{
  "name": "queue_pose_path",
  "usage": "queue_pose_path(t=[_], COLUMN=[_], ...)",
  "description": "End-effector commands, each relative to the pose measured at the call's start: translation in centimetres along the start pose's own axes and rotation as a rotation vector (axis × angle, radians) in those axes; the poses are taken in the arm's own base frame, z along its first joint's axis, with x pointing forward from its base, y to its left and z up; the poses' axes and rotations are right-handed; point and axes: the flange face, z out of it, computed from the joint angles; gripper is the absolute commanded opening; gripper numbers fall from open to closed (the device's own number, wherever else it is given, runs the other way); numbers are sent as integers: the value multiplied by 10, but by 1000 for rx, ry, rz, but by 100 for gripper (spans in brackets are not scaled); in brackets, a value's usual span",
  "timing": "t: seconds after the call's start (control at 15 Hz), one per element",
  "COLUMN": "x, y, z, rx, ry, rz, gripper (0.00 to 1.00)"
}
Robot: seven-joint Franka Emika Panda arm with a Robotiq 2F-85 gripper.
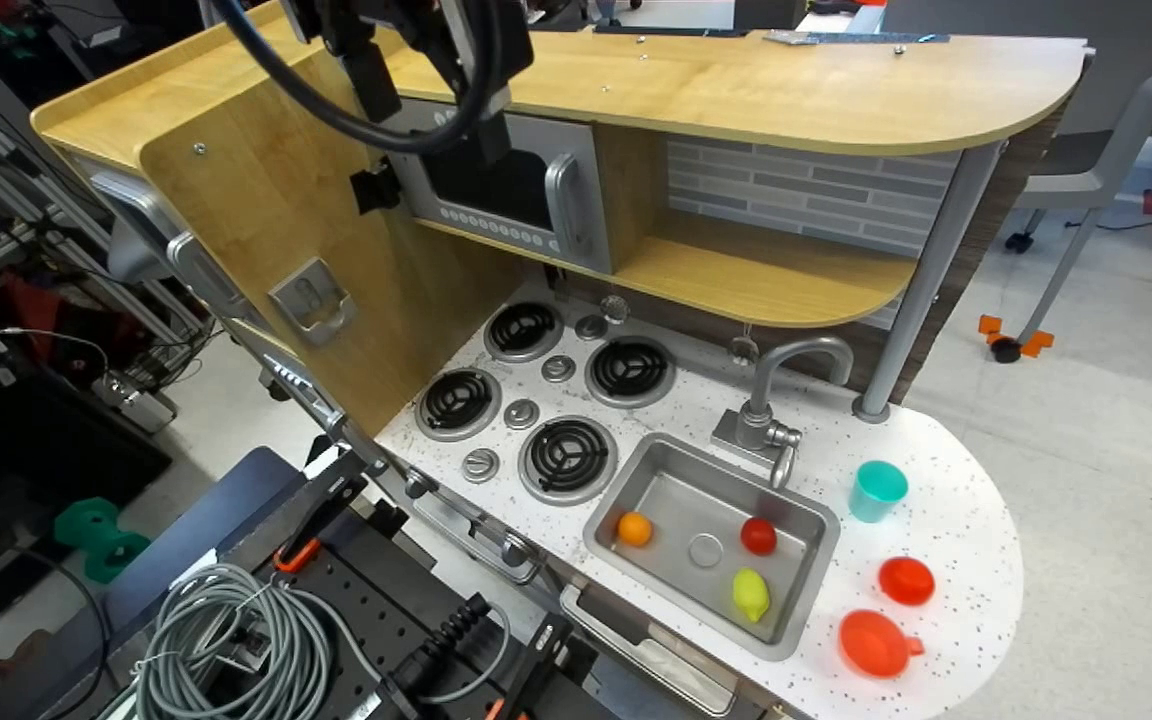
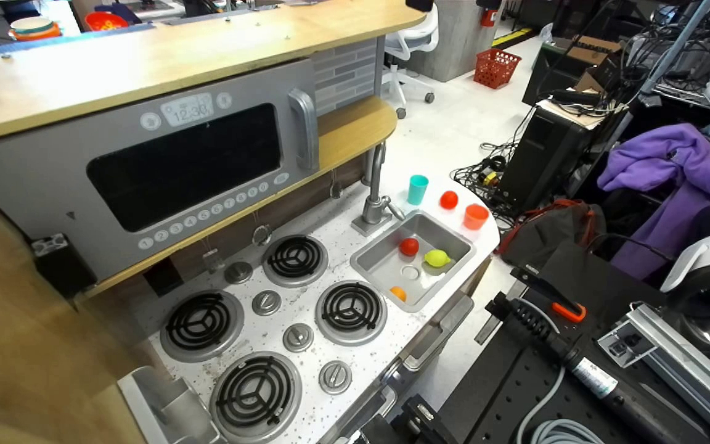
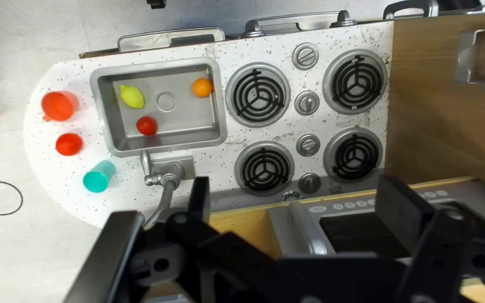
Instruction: Put the light blue cup inside the orange mug
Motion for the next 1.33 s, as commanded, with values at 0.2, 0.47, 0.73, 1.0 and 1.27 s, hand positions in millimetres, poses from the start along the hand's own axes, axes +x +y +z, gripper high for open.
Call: queue_pose_path(t=[0.2,0.47,0.73,1.0,1.27], x=[38,59,70,80,91], y=[64,102,137,173,208], z=[5,21,36,56,89], rx=[-73,-110,-137,-140,-127], ry=[70,75,54,29,-5], rz=[22,34,31,11,-31], gripper=[100,100,100,100,100])
